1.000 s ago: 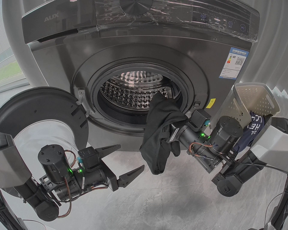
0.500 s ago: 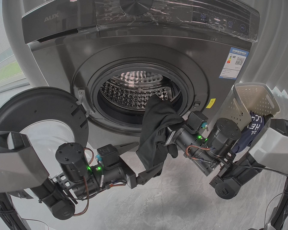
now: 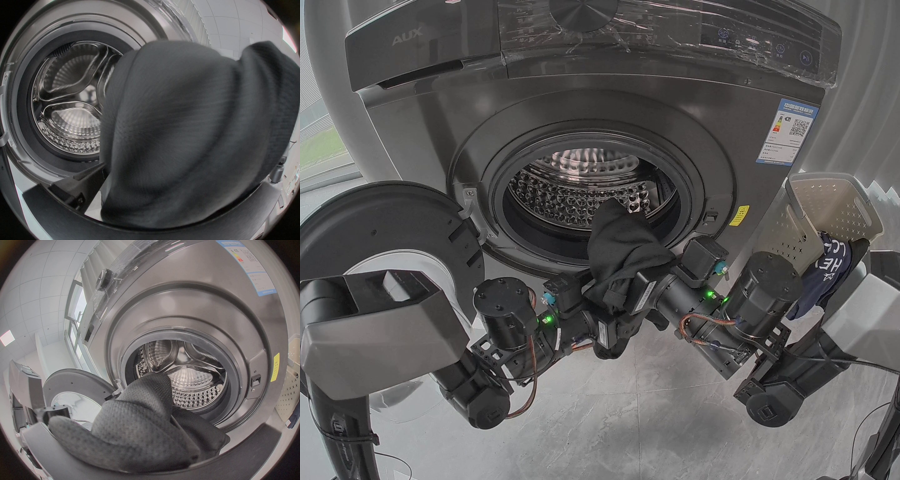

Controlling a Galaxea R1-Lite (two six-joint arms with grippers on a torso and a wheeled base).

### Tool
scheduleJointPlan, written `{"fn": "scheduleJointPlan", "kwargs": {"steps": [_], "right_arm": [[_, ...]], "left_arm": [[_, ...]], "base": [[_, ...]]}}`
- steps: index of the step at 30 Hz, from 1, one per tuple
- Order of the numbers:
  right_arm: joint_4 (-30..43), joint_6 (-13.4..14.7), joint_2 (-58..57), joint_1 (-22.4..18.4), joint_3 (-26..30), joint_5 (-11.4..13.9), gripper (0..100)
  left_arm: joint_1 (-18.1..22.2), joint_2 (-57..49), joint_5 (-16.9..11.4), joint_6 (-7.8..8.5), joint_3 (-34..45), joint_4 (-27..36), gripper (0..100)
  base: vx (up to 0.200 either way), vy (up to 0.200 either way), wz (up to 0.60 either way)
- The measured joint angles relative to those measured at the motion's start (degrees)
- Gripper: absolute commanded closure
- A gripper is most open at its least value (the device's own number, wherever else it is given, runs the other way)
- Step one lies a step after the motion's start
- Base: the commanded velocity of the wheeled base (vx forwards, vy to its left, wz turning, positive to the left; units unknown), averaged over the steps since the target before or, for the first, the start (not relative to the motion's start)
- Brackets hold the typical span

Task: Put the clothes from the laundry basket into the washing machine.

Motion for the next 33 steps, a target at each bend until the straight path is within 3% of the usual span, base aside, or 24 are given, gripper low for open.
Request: {"fn": "scheduleJointPlan", "kwargs": {"steps": [8, 9, 16, 24, 33], "right_arm": [[0.11, 0.6, -1.16, 1.51, 1.95, -0.39, 100], [0.11, 0.68, -1.27, 1.63, 2.04, -0.39, 100], [0.0, 0.93, -1.9, 1.99, 2.76, -0.38, 100], [0.0, 1.32, -3.71, -0.28, 6.63, -0.41, 100], [-0.16, 1.99, -3.39, -2.36, 9.23, -1.56, 100]], "left_arm": [[1.88, 3.61, 1.97, -0.13, -5.24, 0.0, 0], [1.96, 3.84, 2.27, -0.16, -5.6, -0.02, 100], [2.24, 4.56, 3.51, -1.48, -7.19, -0.06, 100], [3.75, 2.86, 6.49, -2.55, -7.52, -0.17, 100], [5.07, -3.24, 7.89, -4.62, -3.43, 0.02, 100]], "base": [[0.0, 0.0, 0.0], [0.0, 0.0, 0.0], [0.0, 0.0, 0.0], [0.0, 0.0, 0.0], [0.0, 0.0, 0.0]]}}
